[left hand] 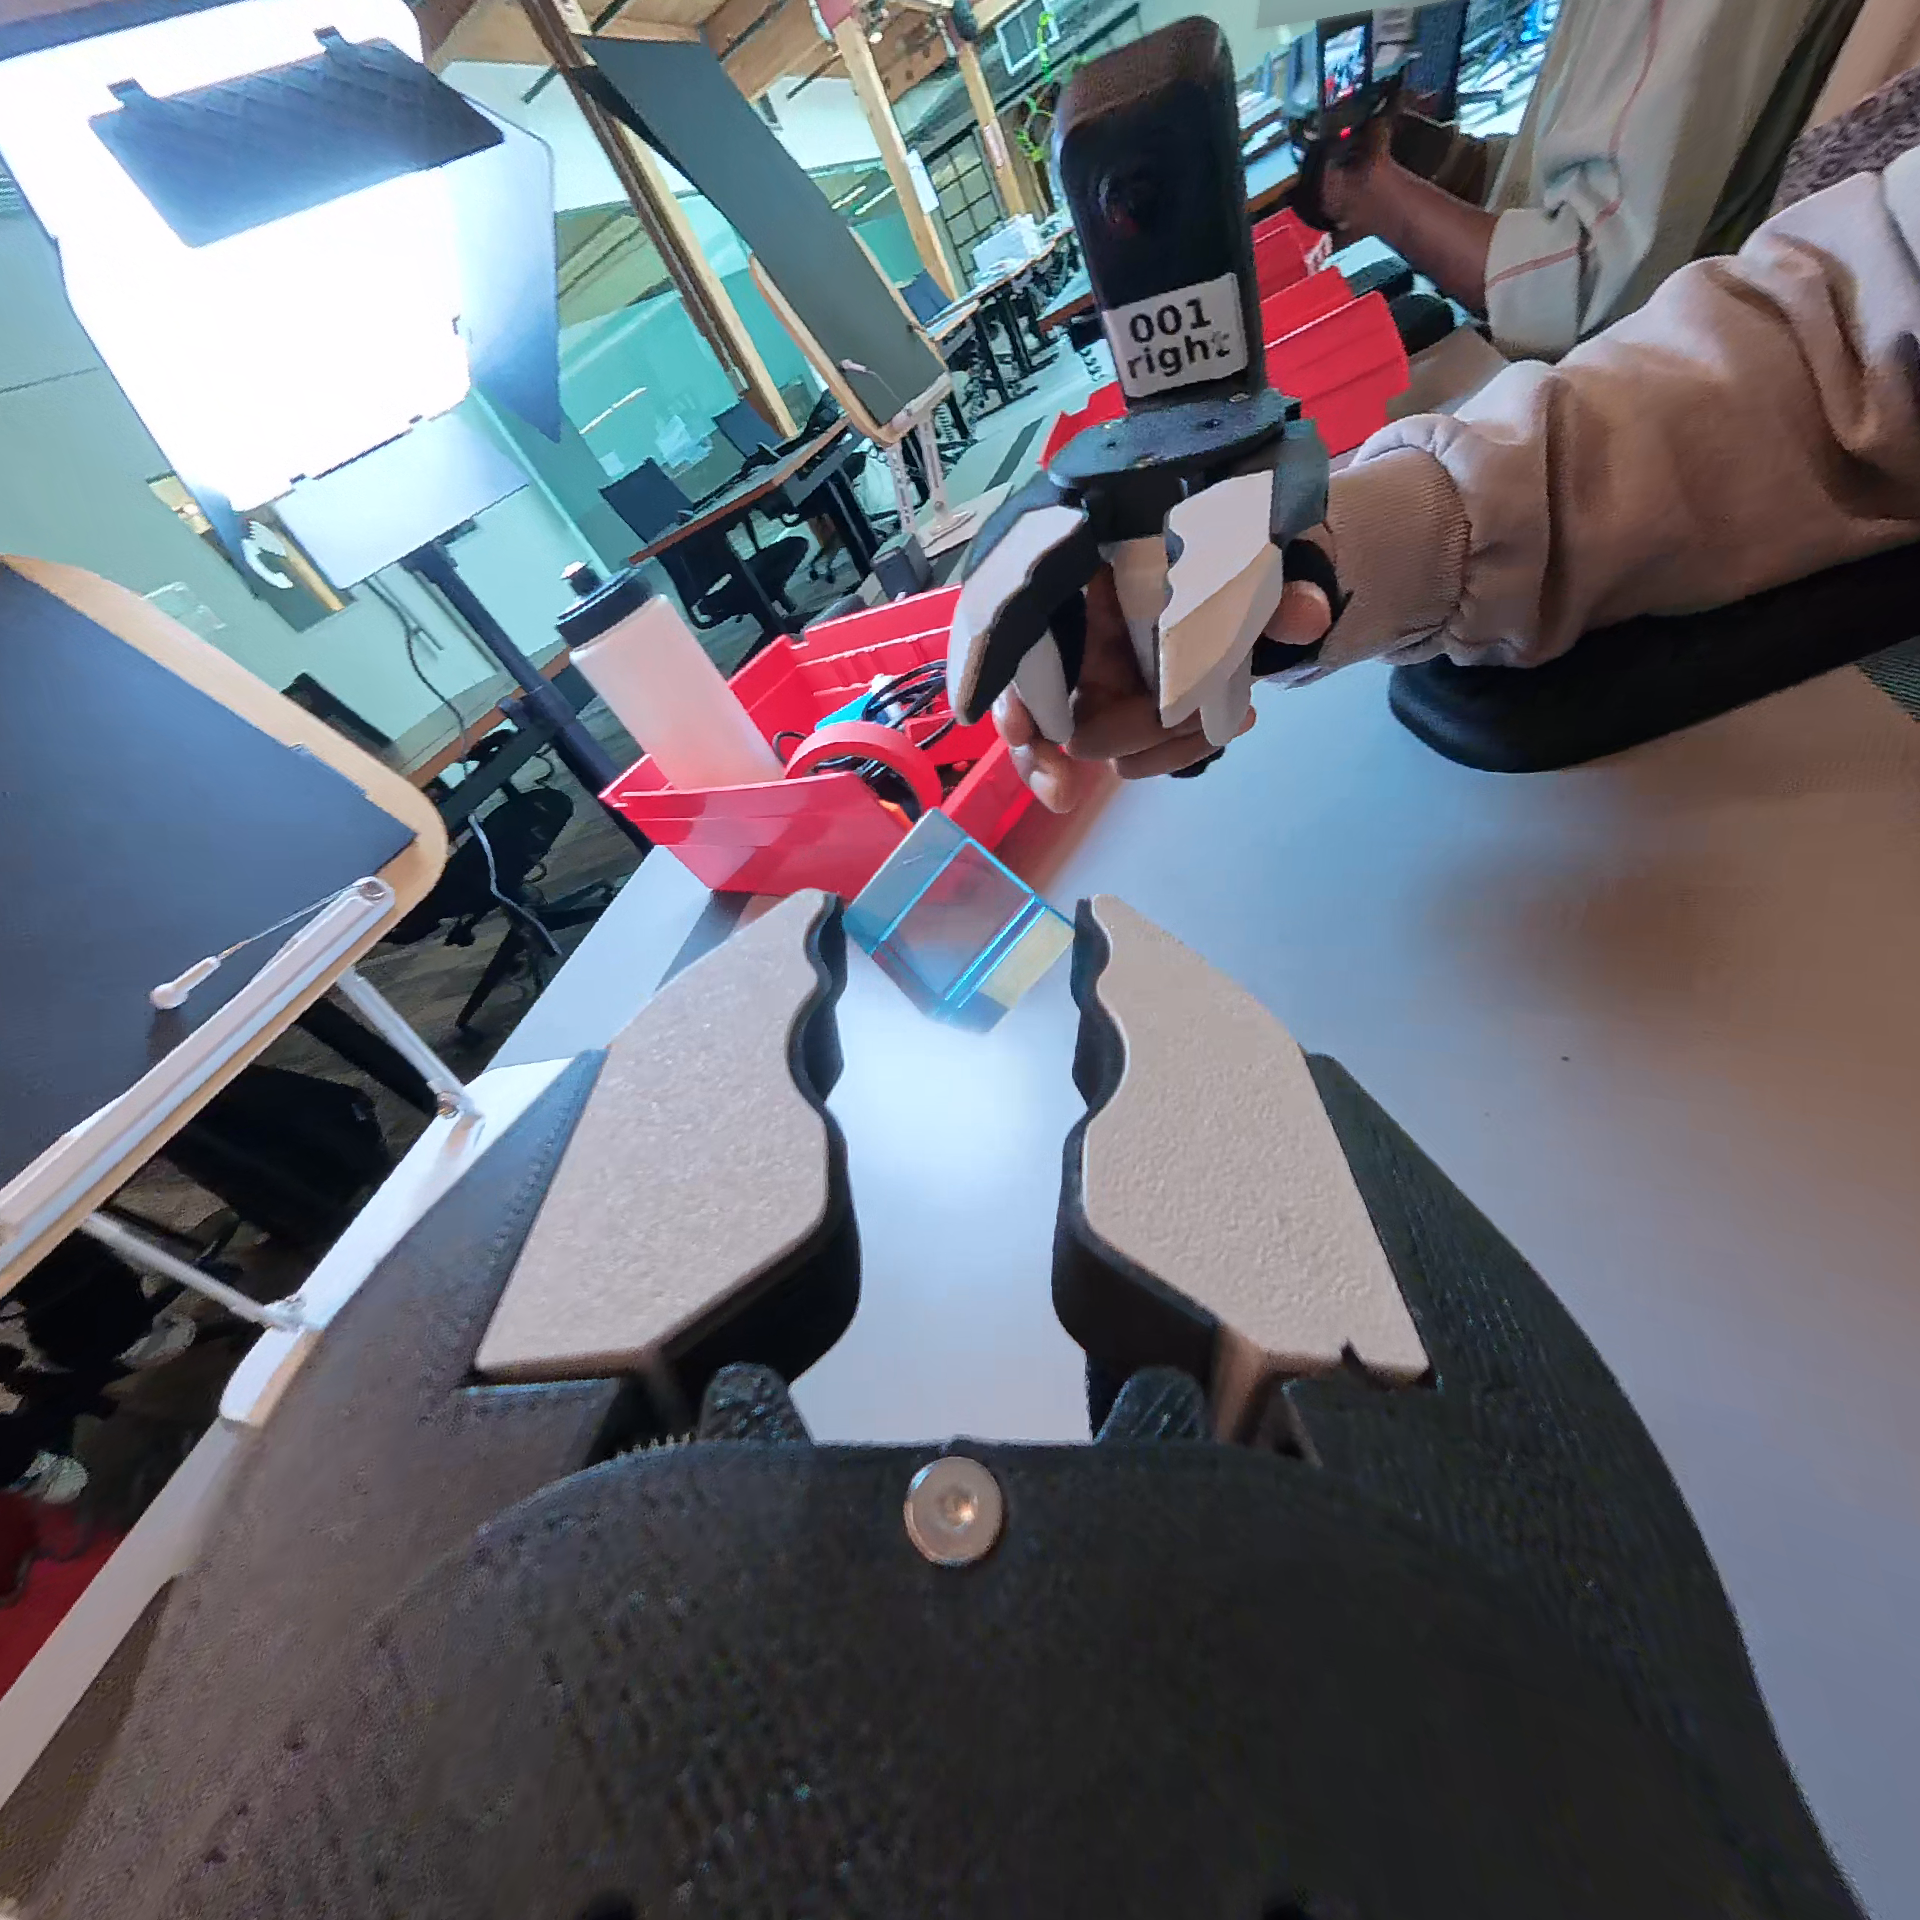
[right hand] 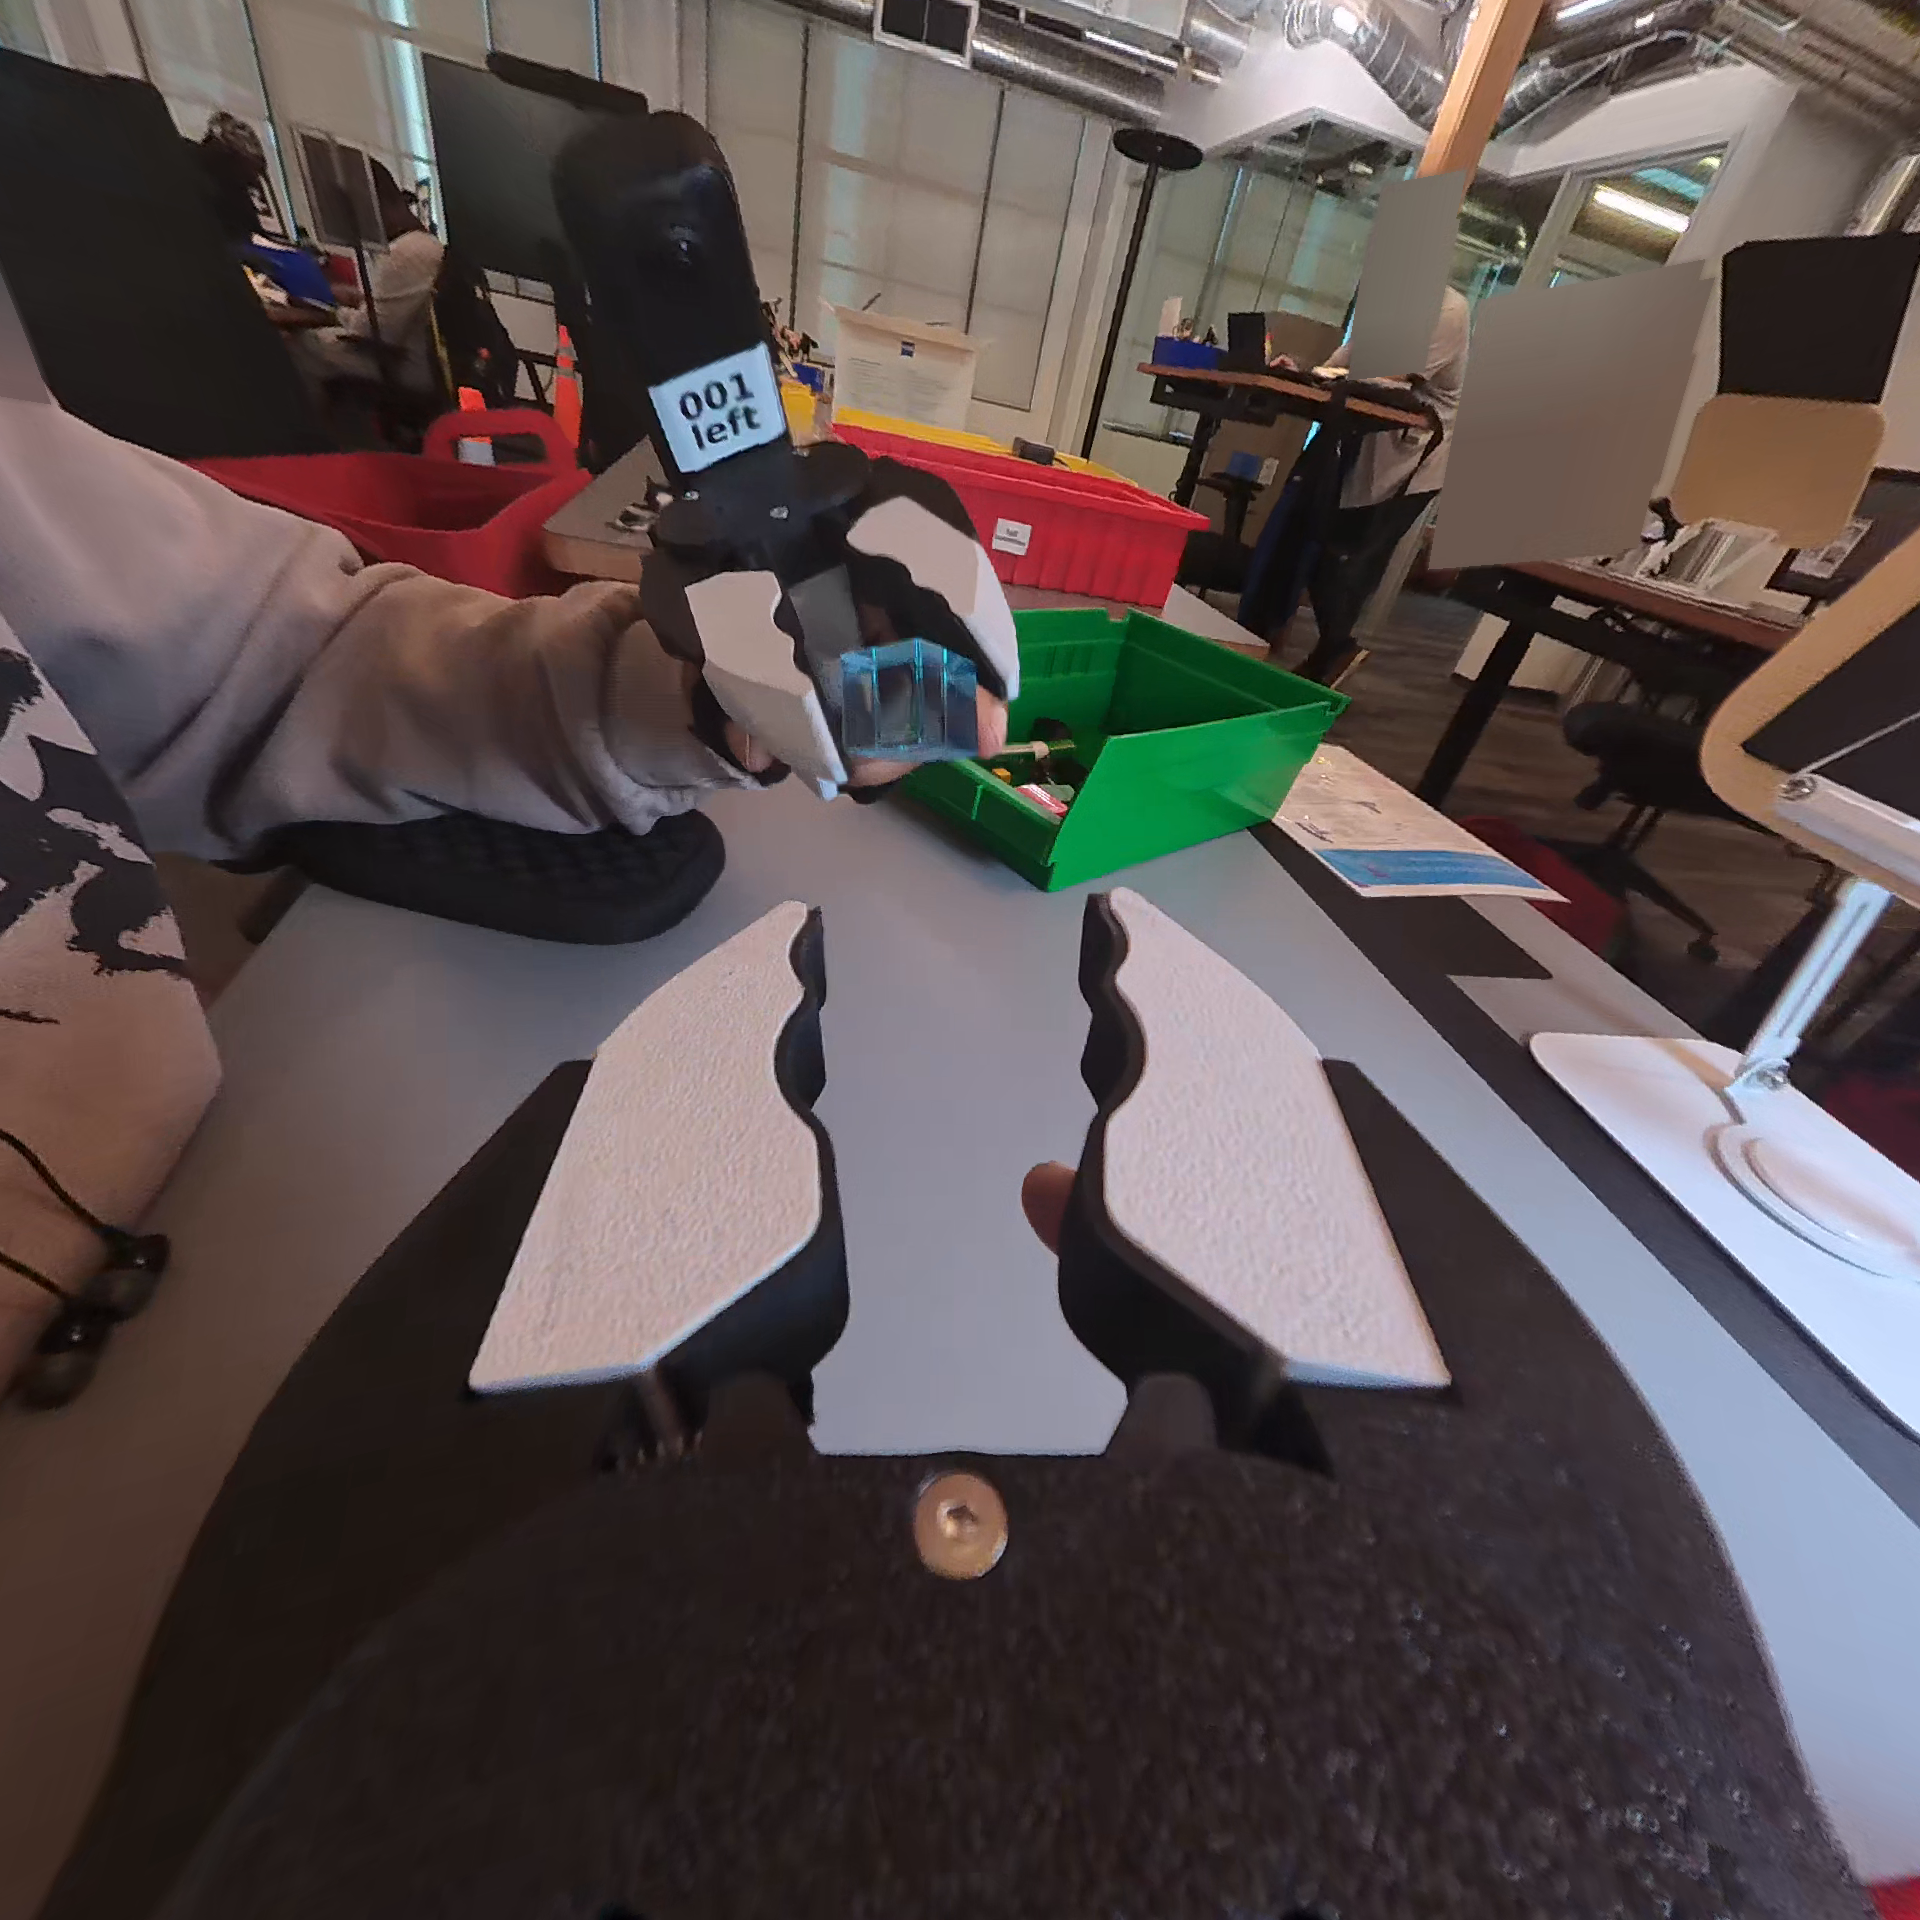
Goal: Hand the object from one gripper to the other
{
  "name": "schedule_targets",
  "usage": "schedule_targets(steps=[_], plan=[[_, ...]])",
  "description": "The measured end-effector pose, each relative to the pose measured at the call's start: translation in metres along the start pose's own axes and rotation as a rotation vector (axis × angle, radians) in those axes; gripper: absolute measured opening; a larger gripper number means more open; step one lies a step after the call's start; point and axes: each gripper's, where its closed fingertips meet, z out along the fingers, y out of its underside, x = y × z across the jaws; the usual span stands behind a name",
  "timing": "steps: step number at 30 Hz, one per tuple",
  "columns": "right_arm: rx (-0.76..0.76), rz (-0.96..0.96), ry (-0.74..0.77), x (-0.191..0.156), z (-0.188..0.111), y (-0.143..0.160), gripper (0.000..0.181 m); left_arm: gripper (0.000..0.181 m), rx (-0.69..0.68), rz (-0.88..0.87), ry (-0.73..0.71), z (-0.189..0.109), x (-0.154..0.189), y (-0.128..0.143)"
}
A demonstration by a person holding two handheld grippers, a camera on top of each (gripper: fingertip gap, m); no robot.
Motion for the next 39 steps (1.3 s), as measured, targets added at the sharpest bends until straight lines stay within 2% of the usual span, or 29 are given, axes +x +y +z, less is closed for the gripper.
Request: schedule_targets(steps=[3,6,11,14,20,24,33,39], plan=[[0.048,0.002,0.01,-0.005,0.005,-0.008,0.049,0.042,-0.006,-0.013,0.035,0.007,0.011,-0.001],[0.055,-0.153,0.1,-0.007,0.009,-0.015,0.052,0.042,-0.001,-0.096,0.079,0.013,0.019,-0.003],[-0.039,-0.649,0.263,-0.018,0.016,-0.013,0.055,0.042,0.066,-0.455,0.232,0.018,0.031,-0.021],[-0.04,-0.844,0.339,-0.025,0.021,-0.018,0.054,0.042,0.112,-0.663,0.31,0.02,0.034,-0.029],[-0.025,-1.019,0.472,-0.027,0.023,-0.033,0.048,0.042,0.252,-1.125,0.434,0.025,0.032,-0.039],[-0.074,-1.045,0.503,-0.022,0.028,-0.028,0.047,0.041,0.29,-1.349,0.391,0.034,0.028,-0.031],[-0.174,-1.028,0.478,-0.01,0.036,-0.006,0.035,0.041,0.203,-1.366,0.28,0.043,0.028,-0.011],[-0.231,-1.04,0.472,-0.004,0.039,0.006,0.036,0.042,0.138,-1.348,0.196,0.046,0.026,0.002]])
